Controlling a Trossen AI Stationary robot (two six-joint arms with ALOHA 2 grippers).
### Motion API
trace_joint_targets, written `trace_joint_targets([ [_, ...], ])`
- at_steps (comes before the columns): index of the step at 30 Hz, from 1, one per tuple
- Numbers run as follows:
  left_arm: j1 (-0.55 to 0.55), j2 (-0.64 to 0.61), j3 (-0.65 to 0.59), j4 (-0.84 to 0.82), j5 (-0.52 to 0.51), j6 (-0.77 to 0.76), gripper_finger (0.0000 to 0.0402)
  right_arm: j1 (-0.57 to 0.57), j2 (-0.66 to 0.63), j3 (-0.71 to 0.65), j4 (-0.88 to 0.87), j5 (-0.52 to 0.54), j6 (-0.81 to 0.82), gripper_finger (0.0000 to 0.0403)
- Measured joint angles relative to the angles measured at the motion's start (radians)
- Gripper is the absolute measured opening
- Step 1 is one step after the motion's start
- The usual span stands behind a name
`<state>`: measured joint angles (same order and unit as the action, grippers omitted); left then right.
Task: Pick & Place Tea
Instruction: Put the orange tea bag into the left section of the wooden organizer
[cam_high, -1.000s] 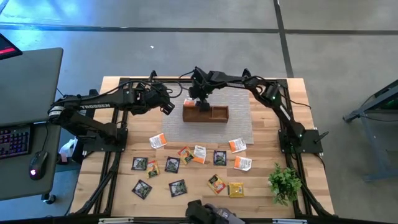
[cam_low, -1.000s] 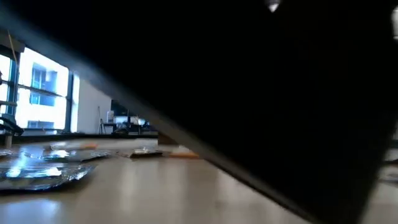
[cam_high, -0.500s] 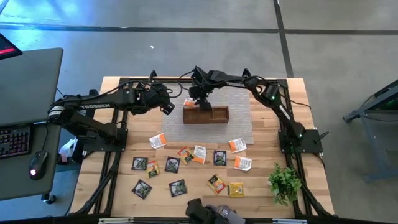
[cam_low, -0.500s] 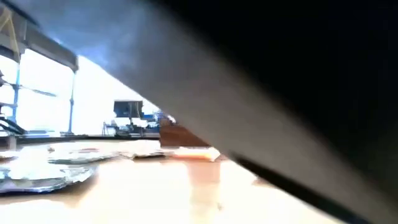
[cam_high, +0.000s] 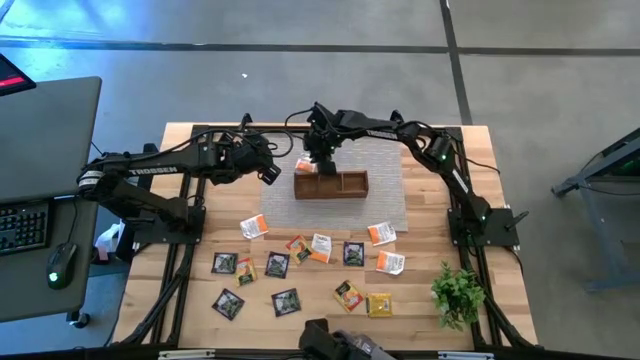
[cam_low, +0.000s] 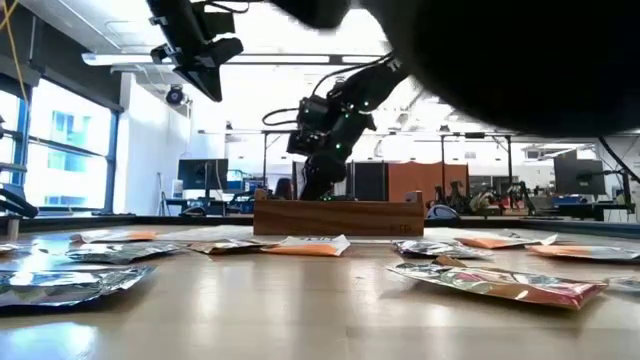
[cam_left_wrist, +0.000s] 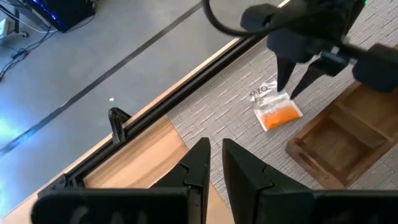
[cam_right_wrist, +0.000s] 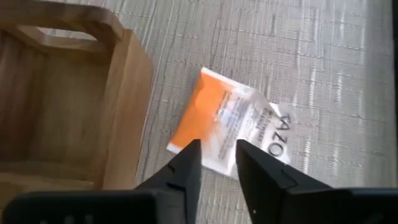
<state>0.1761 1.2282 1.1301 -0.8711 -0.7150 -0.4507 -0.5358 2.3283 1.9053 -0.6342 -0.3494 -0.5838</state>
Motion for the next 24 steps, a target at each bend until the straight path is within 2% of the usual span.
trace_joint_targets([
  [8,0.000,0.000,0.000,0.001,0.000,-0.006,0.0041,-0.031,-0.010,-0.003,0.098,0.049,-0.022,0.0201],
  [12,0.000,0.000,0.000,0.008,0.000,-0.007,0.0041,-0.052,0.003,-0.004,0.161,-0.083,0.105,0.0240],
  [14,0.000,0.000,0.000,0.007,0.000,-0.007,0.0041,-0.058,0.019,-0.004,0.208,-0.135,0.205,0.0247],
  [16,0.000,0.000,0.000,0.008,0.000,-0.008,0.0041,-0.058,0.043,-0.004,0.257,-0.130,0.281,0.0249],
  [24,0.000,0.000,0.000,0.006,0.006,-0.008,0.0041,-0.045,0.085,-0.004,0.251,-0.114,0.289,0.0250],
])
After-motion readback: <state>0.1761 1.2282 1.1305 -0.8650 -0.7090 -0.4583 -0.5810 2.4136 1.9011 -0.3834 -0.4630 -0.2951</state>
